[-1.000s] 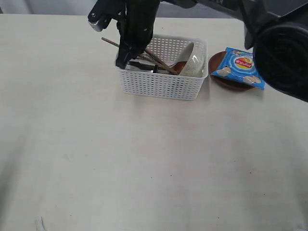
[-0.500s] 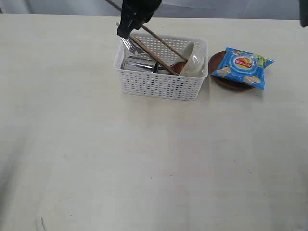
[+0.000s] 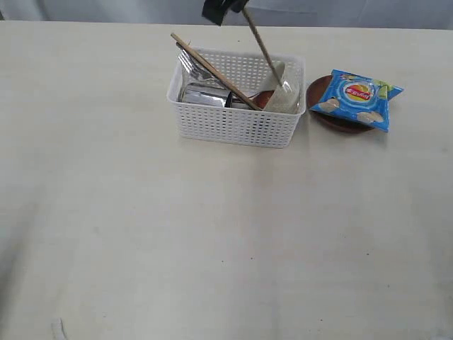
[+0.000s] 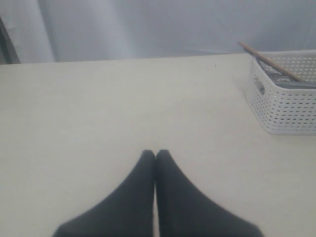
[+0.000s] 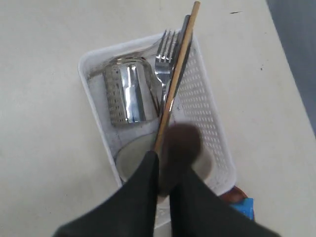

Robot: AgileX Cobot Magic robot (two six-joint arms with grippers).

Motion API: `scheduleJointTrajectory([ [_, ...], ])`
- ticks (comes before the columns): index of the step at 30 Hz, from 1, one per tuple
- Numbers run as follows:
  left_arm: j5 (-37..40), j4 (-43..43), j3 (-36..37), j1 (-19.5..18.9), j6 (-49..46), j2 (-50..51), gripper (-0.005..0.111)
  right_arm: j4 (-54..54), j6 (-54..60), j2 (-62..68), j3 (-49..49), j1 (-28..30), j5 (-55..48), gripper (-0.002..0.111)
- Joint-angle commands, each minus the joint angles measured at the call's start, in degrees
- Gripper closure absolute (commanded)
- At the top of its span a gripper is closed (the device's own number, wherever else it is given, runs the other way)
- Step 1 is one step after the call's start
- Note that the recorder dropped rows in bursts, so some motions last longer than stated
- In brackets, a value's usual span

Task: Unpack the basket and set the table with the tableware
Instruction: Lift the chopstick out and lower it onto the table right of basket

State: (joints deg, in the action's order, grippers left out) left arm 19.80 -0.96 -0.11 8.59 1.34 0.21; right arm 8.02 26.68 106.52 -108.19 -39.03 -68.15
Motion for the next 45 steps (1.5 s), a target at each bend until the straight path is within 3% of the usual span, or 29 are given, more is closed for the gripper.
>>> scheduleJointTrajectory([
  [1,-0.18,0.16,0.11,0.43,0.0,-0.21,0.107,2.59,-0.88,-4.91,0.47,0.26,0.36,0.109],
  [9,-0.18,0.16,0.11,0.43,0.0,-0.21,0.107,11.46,-9.6,-9.86,3.1,0.79,-1.81,0.109],
  [18,-0.18,0.16,0.11,0.43,0.0,-0.21,0.107,12.46,-18.5,-18.44,25.52,10.97,-1.81,0.109],
  [23,-0.18,0.16,0.11,0.43,0.0,-0.21,0.107,4.98,-14.57,-19.44,36.27,16.5,-1.81,0.109],
  [31,-0.18,-0.09,0.11,0.43,0.0,-0.21,0.107,-0.79,-2.82,-15.1,45.28,16.94,-1.81,0.109],
  [45,-0.18,-0.21,0.11,0.43,0.0,-0.21,0.107,3.82,-4.86,-4.72,46.63,16.94,5.95,0.109],
])
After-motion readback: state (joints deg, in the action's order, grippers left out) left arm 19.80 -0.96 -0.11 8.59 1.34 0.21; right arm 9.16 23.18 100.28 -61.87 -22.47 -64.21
